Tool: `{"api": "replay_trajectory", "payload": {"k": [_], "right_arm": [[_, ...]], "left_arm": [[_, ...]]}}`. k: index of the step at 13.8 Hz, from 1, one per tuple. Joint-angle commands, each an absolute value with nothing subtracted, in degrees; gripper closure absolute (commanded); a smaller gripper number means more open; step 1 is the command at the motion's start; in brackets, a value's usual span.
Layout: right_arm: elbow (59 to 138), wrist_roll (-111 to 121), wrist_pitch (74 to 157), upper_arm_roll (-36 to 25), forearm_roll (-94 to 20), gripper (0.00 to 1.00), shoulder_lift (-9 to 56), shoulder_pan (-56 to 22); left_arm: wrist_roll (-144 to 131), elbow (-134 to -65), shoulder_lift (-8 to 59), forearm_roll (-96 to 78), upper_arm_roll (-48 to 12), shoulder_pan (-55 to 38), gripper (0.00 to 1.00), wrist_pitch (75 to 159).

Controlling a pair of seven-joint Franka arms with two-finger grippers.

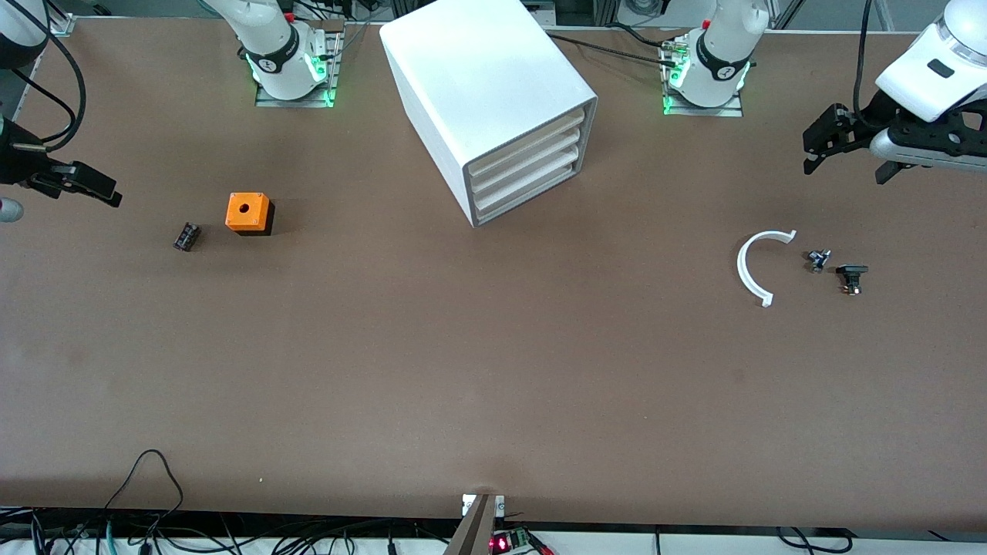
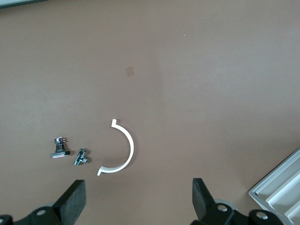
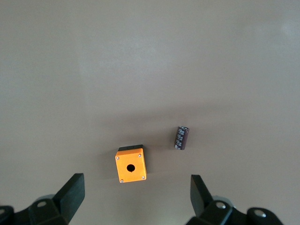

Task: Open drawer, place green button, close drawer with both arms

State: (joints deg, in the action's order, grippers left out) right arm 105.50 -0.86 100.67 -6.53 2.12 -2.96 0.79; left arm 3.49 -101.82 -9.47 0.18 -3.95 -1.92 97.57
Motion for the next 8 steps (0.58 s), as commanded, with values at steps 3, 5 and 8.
{"api": "replay_trajectory", "payload": {"k": [3,5,8], "right_arm": [[107.93,0.18,101.43,-6.50,1.23,0.00,-5.27,0.88],[107.93,0.26,101.60,-6.50,1.23,0.00,-5.36,0.88],[107.93,1.31,101.69,-6.42,1.32,0.00,-5.36,0.88]], "left_arm": [[4.48,-99.14,-7.65,0.00,-3.87,-2.29,0.00,95.45],[4.75,-98.97,-7.47,0.00,-3.60,-2.20,0.00,95.54],[4.31,-98.88,-7.38,-0.09,-3.78,-2.20,0.00,95.54]]}}
